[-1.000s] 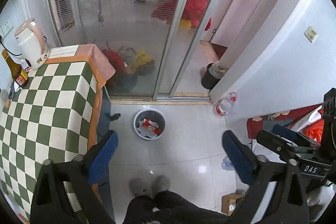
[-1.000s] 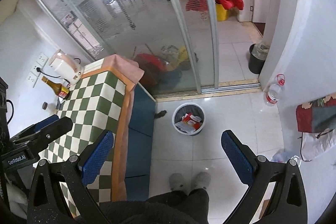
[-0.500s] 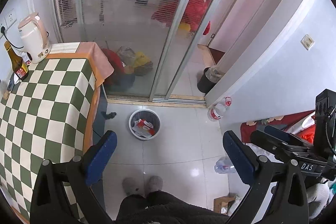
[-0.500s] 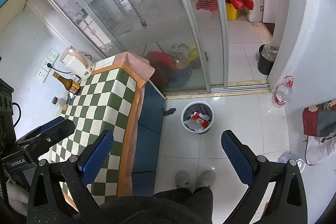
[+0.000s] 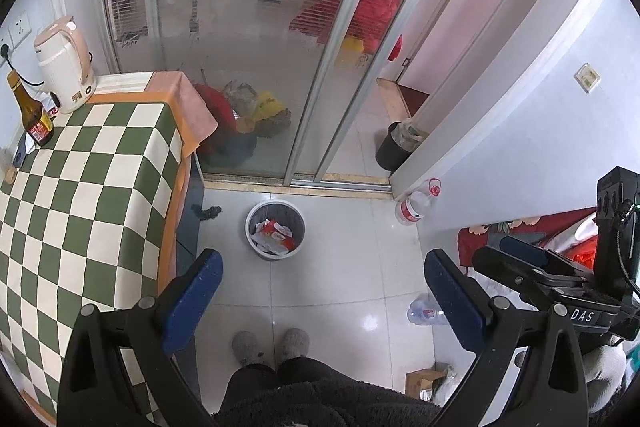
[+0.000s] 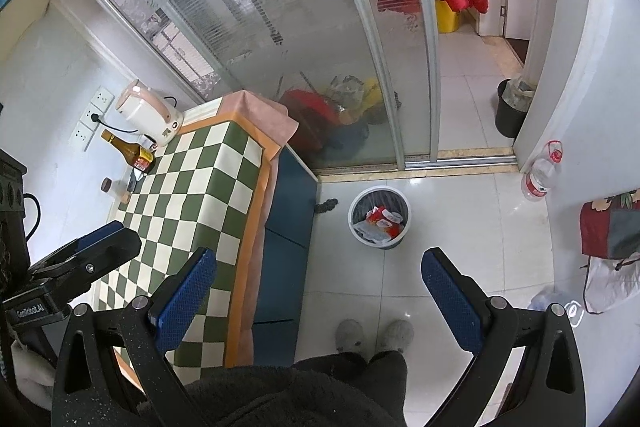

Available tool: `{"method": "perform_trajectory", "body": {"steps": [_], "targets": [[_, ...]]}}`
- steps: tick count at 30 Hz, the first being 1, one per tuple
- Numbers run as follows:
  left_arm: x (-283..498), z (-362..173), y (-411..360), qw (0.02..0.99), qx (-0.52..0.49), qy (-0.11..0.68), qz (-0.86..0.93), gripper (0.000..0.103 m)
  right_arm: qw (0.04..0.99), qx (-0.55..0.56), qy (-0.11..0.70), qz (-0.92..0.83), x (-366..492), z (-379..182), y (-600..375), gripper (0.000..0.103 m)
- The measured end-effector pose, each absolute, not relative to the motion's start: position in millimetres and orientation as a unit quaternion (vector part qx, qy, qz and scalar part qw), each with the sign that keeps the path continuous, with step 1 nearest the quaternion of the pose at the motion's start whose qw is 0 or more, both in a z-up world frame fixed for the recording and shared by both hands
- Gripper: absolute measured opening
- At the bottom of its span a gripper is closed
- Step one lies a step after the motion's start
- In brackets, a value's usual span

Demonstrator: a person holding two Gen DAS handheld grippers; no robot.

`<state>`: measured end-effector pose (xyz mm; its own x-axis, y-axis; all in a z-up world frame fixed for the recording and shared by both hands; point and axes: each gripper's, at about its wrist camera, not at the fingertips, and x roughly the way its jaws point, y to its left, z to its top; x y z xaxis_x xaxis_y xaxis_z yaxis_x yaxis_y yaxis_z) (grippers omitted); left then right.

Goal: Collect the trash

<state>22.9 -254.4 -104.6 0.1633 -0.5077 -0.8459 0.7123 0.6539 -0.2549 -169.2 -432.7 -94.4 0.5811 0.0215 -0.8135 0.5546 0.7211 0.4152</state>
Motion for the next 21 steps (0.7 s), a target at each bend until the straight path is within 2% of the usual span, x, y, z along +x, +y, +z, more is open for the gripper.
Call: {"method": "perform_trajectory", "body": {"steps": [21], "targets": [[23.8,-112.3,-254.5,0.745,0.078,0.528,-0.4,0.103,0.821,0.334,0.438,-0.15,-161.9,-96.8,-443.4,0.103]]}}
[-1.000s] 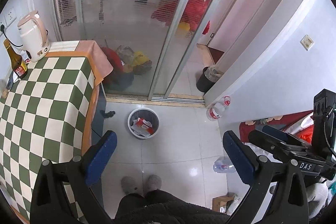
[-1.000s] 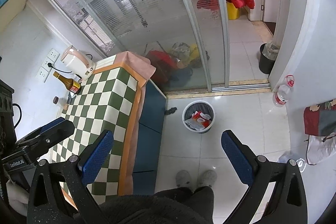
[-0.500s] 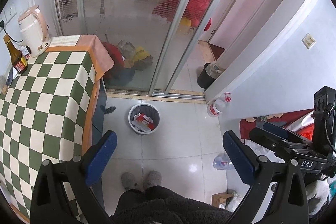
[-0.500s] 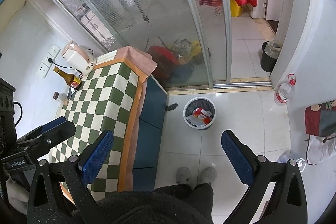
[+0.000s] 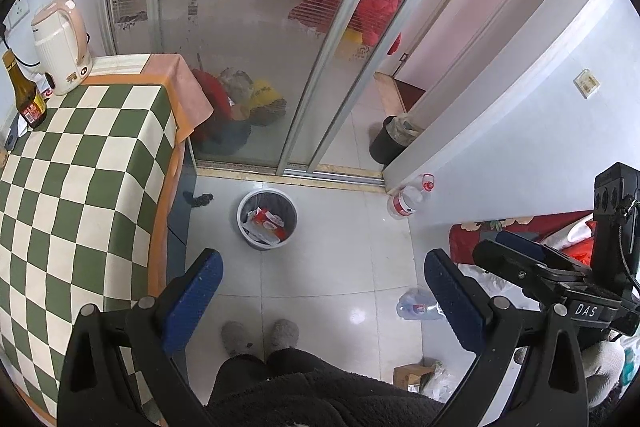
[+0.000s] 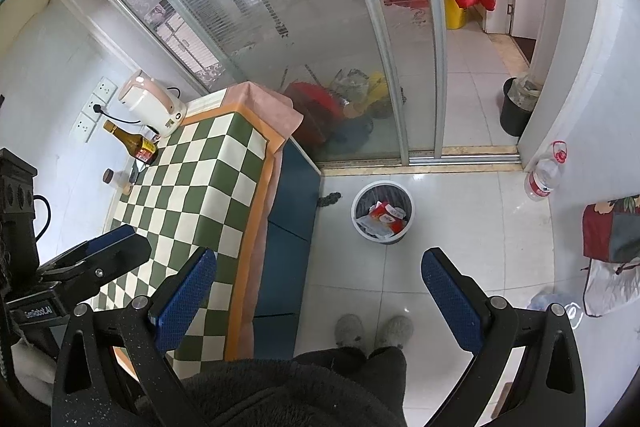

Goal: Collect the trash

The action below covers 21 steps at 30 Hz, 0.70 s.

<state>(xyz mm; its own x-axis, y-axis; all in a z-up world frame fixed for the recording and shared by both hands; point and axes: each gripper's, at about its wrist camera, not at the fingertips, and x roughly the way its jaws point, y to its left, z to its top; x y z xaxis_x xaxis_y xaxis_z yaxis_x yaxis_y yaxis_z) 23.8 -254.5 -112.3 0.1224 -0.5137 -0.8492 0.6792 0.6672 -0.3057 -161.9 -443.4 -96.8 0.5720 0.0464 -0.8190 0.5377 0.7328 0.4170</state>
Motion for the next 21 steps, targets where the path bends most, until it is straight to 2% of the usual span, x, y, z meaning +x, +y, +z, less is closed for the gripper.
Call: {"method": "perform_trajectory", "body": {"steps": [21], "targets": [[25.2,-116.7,-259.8,0.741,0.083,0.533,-0.4,0.103,0.818,0.34,0.442,-0.139,-156.6,-99.8,-452.4,0.103]]}}
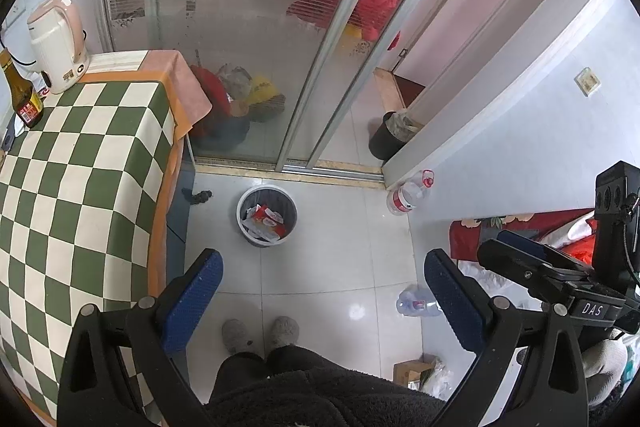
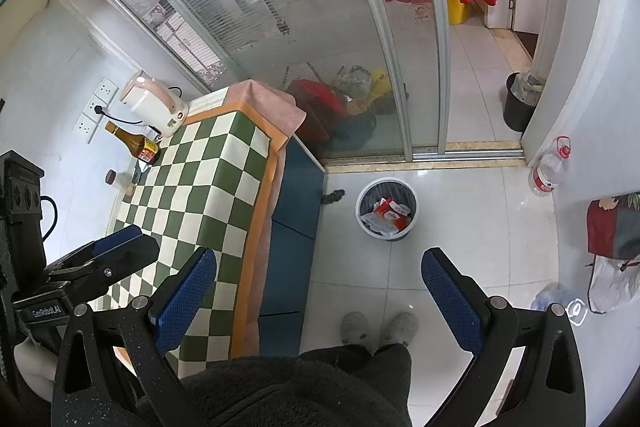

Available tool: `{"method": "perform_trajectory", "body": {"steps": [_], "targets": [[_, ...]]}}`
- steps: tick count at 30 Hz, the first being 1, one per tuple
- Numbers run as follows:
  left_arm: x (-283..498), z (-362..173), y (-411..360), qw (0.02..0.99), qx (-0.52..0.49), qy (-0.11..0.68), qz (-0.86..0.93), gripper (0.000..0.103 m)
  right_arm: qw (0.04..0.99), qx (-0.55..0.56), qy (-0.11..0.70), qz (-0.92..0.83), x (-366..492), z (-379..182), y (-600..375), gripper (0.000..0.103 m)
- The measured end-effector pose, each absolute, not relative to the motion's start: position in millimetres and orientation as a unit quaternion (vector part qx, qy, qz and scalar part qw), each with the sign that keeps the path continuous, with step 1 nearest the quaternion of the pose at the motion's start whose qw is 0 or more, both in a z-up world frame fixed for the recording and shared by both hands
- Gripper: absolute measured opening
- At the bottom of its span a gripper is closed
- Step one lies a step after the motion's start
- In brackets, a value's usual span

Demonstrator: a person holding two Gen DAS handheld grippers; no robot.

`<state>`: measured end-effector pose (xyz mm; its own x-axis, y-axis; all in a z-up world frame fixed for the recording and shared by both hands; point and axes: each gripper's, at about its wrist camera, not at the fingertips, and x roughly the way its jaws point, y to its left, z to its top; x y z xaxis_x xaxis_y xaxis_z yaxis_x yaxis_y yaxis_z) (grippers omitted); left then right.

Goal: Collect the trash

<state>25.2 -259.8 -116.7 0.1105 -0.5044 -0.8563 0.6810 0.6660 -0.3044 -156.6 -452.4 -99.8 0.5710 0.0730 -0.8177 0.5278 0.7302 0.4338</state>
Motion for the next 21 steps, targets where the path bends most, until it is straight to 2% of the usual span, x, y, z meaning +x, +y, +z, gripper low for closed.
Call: {"method": "perform_trajectory", "body": {"steps": [21], "targets": [[26.4,-114.5,-262.4,0.744,0.083,0.528,-0.401,0.103,0.818,0.34,0.442,-0.137,-156.7,-100.5,-455.8,0.103]]}}
